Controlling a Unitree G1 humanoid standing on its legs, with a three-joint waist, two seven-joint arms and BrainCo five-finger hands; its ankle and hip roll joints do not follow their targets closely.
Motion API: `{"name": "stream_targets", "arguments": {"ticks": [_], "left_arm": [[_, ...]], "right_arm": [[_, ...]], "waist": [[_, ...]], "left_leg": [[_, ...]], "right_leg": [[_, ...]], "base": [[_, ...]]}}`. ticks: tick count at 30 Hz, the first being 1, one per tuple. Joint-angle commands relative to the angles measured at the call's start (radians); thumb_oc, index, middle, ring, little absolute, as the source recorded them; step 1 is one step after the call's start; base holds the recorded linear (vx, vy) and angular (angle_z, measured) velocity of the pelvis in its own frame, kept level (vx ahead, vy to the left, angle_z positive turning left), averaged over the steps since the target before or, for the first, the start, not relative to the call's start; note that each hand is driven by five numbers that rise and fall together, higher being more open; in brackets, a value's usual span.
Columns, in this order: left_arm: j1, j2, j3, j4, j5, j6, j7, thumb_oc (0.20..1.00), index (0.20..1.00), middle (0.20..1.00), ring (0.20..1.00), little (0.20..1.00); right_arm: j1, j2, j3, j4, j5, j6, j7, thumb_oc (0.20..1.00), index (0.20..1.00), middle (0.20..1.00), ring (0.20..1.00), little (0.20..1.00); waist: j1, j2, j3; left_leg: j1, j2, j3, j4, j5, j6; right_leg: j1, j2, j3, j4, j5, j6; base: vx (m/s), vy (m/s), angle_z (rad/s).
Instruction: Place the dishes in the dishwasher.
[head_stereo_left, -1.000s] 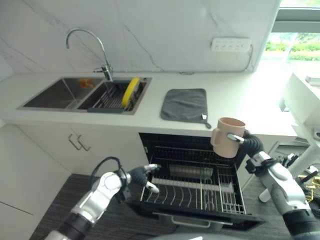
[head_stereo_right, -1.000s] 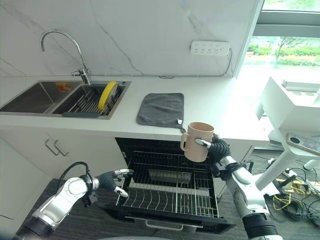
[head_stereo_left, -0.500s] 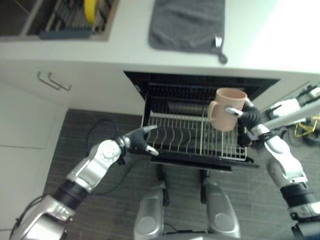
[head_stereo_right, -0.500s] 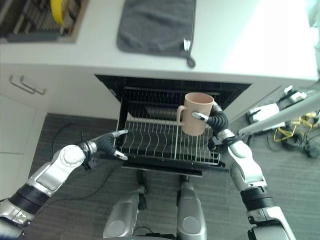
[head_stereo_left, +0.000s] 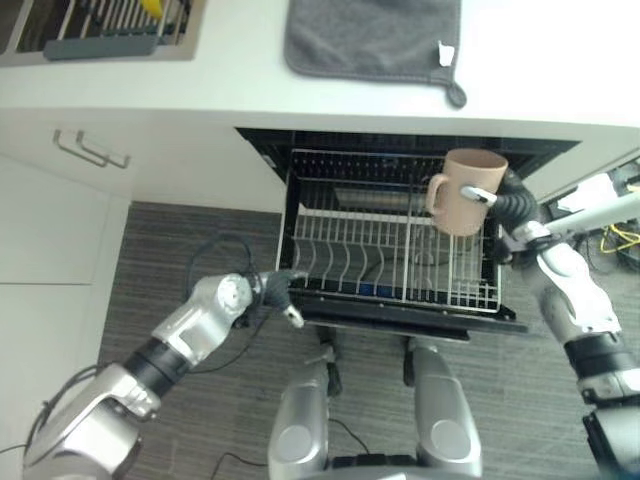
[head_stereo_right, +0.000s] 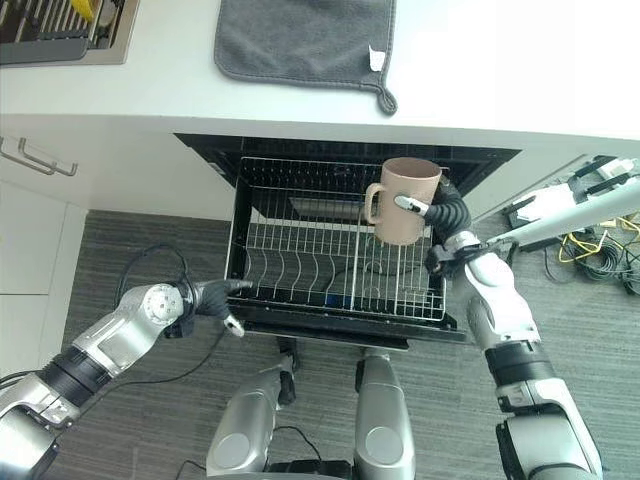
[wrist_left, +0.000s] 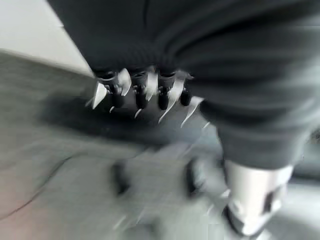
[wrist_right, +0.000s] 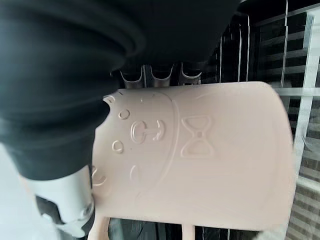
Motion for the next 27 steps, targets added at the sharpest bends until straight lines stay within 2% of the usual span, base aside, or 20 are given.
{"name": "stream_targets", "arguments": {"ticks": [1,5,7,9,16,20,27], "left_arm": [[0.074,0.035,0.013,-0.017,0.133,0.081,-0.215,1.0,1.0,1.0,1.0,1.0],[0.094,0.043,-0.036,-0.017,0.182,0.101,-0.294,1.0,1.0,1.0,1.0,1.0],[0.115,0.052,-0.058,-0.018,0.191,0.1,-0.293,1.0,1.0,1.0,1.0,1.0],[0.151,0.07,-0.081,-0.014,0.179,0.079,-0.259,1.0,1.0,1.0,1.0,1.0],[0.212,0.085,-0.102,-0.013,0.161,0.034,-0.173,1.0,1.0,1.0,1.0,1.0],[0.241,0.083,-0.109,-0.01,0.152,0.006,-0.13,1.0,1.0,1.0,1.0,1.0],[0.245,0.069,-0.124,-0.014,0.117,-0.018,-0.078,1.0,1.0,1.0,1.0,1.0]], "right_arm": [[-0.037,-0.039,0.008,-0.014,0.023,-0.042,-0.002,0.2,0.2,0.2,0.2,0.2],[-0.104,-0.068,0.014,0.099,0.025,-0.021,0.004,0.2,0.2,0.2,0.2,0.2],[-0.129,-0.083,0.017,0.152,0.02,-0.007,0.014,0.2,0.2,0.2,0.2,0.2],[-0.158,-0.109,0.027,0.238,0.013,0.008,0.036,0.2,0.2,0.2,0.2,0.2],[-0.196,-0.133,0.043,0.358,-0.006,0.046,0.053,0.2,0.2,0.2,0.2,0.2],[-0.214,-0.134,0.065,0.422,-0.065,0.07,0.033,0.2,0.2,0.2,0.2,0.2],[-0.24,-0.12,0.085,0.521,-0.091,0.086,0.052,0.2,0.2,0.2,0.2,0.2]], "waist": [[-0.009,-0.022,-0.077],[-0.001,-0.013,-0.076],[0.004,-0.009,-0.075],[0.015,-0.002,-0.073],[0.036,0.012,-0.07],[0.049,0.021,-0.072],[0.062,0.038,-0.072]], "left_leg": [[-0.007,-0.026,-0.006,0.122,-0.068,0.003],[-0.008,-0.026,-0.01,0.122,-0.071,0.0],[-0.008,-0.027,-0.012,0.123,-0.071,0.0],[-0.009,-0.027,-0.012,0.125,-0.071,0.0],[-0.022,-0.028,-0.017,0.136,-0.069,0.002],[-0.038,-0.03,-0.023,0.155,-0.071,0.004],[-0.056,-0.032,-0.031,0.18,-0.072,0.008]], "right_leg": [[0.037,0.006,-0.002,0.024,-0.023,0.007],[0.039,0.007,-0.003,0.024,-0.03,0.005],[0.041,0.007,-0.005,0.026,-0.033,0.005],[0.044,0.007,-0.01,0.027,-0.037,0.004],[0.04,0.004,-0.022,0.04,-0.044,0.002],[0.033,0.001,-0.032,0.057,-0.051,-0.002],[0.02,-0.005,-0.04,0.084,-0.059,-0.007]], "base": [[0.0,0.0,0.0],[0.0,0.001,-0.01],[0.0,0.0,0.0],[0.0,0.0,0.0],[0.0,0.0,0.0],[0.0,0.0,0.0],[0.02,-0.001,0.0]]}}
